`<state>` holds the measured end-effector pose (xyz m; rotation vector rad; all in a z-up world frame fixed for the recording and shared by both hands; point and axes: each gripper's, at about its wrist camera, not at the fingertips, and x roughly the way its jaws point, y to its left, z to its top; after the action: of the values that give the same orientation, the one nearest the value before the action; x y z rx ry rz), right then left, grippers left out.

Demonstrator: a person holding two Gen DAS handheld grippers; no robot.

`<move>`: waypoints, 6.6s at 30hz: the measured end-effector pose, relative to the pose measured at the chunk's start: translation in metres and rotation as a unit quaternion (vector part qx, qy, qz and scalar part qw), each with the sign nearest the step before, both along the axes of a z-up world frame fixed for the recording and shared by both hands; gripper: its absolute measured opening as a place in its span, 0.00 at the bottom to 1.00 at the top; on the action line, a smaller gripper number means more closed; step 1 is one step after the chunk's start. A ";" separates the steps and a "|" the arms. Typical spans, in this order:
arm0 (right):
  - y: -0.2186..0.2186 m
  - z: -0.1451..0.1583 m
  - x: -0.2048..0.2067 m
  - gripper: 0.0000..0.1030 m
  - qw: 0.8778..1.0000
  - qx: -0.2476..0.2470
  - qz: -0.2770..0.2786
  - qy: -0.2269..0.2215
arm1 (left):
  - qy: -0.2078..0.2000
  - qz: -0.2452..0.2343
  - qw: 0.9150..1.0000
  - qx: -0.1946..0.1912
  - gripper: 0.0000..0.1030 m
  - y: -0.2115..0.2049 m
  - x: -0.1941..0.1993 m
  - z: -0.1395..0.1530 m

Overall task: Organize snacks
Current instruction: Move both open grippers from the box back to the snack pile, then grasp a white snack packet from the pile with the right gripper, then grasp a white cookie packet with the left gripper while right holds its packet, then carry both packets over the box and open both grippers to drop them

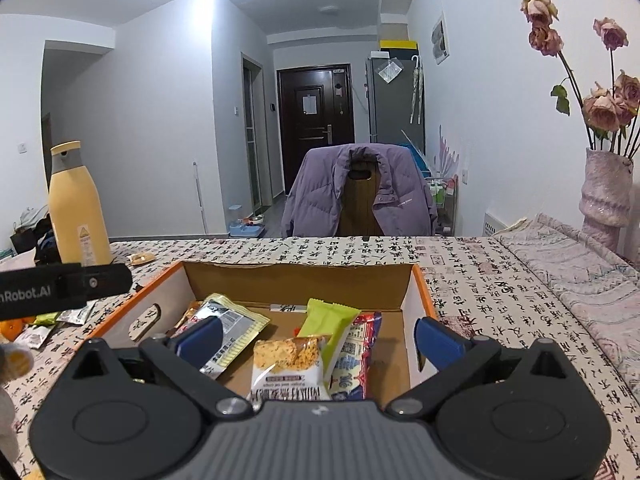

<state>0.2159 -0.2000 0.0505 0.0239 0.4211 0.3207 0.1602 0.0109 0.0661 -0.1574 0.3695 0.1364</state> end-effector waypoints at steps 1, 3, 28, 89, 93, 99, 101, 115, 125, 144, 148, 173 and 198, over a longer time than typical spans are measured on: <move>-0.001 0.000 -0.003 1.00 1.000 0.000 0.000 0.000 | 0.001 -0.001 1.000 0.002 1.00 -0.001 -0.004 0.000; -0.004 0.000 -0.009 1.00 1.000 0.000 0.000 0.001 | 0.002 -0.002 1.000 0.004 1.00 -0.001 -0.010 0.000; -0.046 -0.027 -0.061 1.00 0.999 -0.005 0.003 0.036 | 0.029 -0.024 0.999 0.032 1.00 0.008 -0.067 -0.036; -0.063 -0.071 -0.124 0.39 0.997 0.007 -0.005 0.083 | 0.127 -0.019 0.992 0.005 0.97 0.034 -0.125 -0.086; -0.064 -0.072 -0.126 0.40 0.996 0.009 -0.006 0.083 | 0.137 -0.026 0.990 -0.010 0.75 0.034 -0.120 -0.089; -0.065 -0.071 -0.130 0.40 0.997 0.009 -0.008 0.082 | 0.136 -0.034 0.990 -0.035 0.61 0.039 -0.121 -0.090; -0.065 -0.070 -0.131 0.40 0.997 0.009 -0.007 0.081 | 0.137 -0.032 0.989 -0.049 0.61 0.044 -0.122 -0.091; -0.063 -0.066 -0.147 0.41 0.997 0.005 -0.005 0.074 | 0.133 -0.038 0.990 -0.038 0.49 0.049 -0.124 -0.092; -0.060 -0.060 -0.155 0.41 0.998 0.004 0.002 0.063 | 0.089 -0.030 0.996 -0.004 0.49 0.042 -0.143 -0.075; -0.042 -0.030 -0.126 0.41 1.000 0.004 0.021 0.016 | 0.002 -0.063 0.998 0.026 0.49 0.009 -0.123 -0.021; -0.036 -0.024 -0.110 0.41 1.000 0.003 0.027 0.008 | -0.007 -0.068 0.997 0.027 0.49 0.004 -0.108 -0.014; 0.009 0.011 0.006 0.41 0.998 -0.009 0.033 -0.045 | -0.037 -0.066 0.997 0.033 0.49 -0.003 0.011 0.012; 0.028 -0.031 0.059 0.41 0.999 -0.018 0.025 -0.010 | -0.005 -0.041 0.999 0.017 0.50 0.012 0.069 -0.031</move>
<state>0.2748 -0.1724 0.0192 -0.0253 0.4078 0.3617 0.2297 0.0228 0.0352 -0.1087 0.3636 0.0604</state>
